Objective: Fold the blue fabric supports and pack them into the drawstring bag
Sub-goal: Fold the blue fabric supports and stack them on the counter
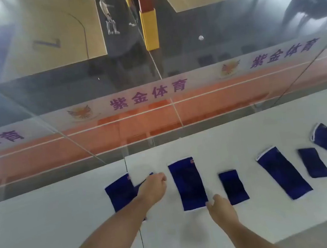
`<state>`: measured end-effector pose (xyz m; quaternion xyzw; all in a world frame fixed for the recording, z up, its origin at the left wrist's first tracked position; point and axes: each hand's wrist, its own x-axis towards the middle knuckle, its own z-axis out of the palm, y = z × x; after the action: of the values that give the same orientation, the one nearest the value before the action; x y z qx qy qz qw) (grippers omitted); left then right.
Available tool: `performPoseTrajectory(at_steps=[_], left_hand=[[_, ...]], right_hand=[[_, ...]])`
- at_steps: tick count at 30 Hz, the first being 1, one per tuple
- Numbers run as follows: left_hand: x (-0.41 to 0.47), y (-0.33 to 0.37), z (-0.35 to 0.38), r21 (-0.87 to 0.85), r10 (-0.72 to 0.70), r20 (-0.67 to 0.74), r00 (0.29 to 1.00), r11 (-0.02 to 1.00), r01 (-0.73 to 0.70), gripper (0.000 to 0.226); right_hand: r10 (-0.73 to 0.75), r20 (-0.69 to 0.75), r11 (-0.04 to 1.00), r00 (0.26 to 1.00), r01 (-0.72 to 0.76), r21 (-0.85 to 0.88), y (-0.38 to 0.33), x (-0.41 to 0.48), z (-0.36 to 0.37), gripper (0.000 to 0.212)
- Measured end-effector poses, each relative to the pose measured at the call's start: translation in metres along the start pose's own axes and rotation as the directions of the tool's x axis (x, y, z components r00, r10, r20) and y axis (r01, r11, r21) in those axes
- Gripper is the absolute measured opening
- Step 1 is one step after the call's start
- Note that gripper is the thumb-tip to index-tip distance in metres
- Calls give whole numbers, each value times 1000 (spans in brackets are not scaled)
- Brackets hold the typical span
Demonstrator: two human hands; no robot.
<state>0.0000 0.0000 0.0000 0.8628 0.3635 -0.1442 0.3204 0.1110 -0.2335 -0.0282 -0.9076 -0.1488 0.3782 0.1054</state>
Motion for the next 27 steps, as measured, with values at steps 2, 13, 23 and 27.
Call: performPoseTrajectory(at_steps=[2, 13, 23, 27], left_hand=[[25, 6, 13, -39, -21, -76, 997, 999, 19, 25], [111, 2, 71, -82, -46, -200, 979, 996, 30, 28], [75, -32, 26, -234, -47, -233, 971, 972, -9, 33], [53, -71, -14, -259, -82, -268, 960, 966, 10, 27]], right_hand=[[43, 0, 997, 999, -43, 63, 7, 17, 6, 37], [88, -53, 968, 995, -73, 240, 7, 37, 39, 15], [26, -7, 984, 1000, -24, 177, -25, 18, 40, 21], [-37, 52, 986, 998, 28, 165, -67, 1, 44, 19]])
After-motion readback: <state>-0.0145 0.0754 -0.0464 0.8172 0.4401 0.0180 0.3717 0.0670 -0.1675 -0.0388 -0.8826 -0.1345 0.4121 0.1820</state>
